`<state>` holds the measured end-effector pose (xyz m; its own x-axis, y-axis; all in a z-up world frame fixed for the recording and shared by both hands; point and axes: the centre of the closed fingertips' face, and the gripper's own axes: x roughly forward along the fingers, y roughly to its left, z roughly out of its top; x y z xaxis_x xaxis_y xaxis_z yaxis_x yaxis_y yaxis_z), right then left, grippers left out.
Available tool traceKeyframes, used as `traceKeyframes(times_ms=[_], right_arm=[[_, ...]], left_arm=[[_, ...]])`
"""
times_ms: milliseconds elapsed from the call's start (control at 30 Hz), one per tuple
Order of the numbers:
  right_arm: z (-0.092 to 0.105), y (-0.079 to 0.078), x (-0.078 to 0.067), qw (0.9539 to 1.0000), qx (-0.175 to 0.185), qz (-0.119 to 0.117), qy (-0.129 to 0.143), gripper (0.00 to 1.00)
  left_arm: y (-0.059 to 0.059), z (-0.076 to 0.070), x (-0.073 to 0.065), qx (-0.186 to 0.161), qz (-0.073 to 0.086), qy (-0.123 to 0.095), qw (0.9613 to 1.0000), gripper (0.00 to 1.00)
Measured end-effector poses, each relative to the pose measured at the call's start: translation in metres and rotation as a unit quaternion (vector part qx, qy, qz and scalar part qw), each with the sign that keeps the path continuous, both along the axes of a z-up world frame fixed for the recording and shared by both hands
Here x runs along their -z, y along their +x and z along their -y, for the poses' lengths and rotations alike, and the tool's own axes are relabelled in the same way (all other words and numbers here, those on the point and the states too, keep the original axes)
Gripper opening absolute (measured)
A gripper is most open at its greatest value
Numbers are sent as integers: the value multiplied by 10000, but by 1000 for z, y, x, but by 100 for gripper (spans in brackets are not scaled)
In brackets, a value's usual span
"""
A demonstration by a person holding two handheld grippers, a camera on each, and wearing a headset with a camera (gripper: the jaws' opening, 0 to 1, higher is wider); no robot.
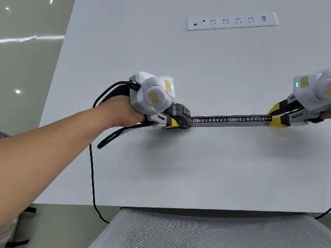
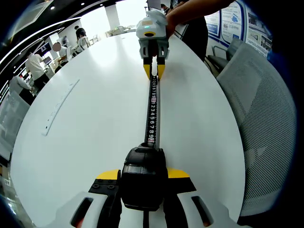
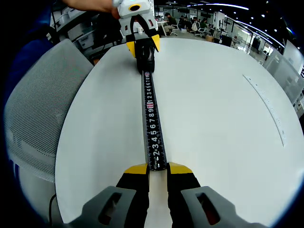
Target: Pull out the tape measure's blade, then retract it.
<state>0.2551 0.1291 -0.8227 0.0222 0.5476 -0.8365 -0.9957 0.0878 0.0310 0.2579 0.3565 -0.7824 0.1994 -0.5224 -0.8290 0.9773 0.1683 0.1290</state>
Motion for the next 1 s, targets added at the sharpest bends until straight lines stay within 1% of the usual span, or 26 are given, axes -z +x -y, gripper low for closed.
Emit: traceKeyframes(times_ms=[400,767,1000], right_arm=[[12,1,1,9999,105,-11,0,9],[11,1,1,9999,112,-14,-41,10],[11,1,1,9999,70,31,-105,11]], left_arm=[[0,0,0,-11,1,6,10000,30],[0,1,0,-6,11,-2,10000,30],[2,1,2,-7,8,-4,10000,30]])
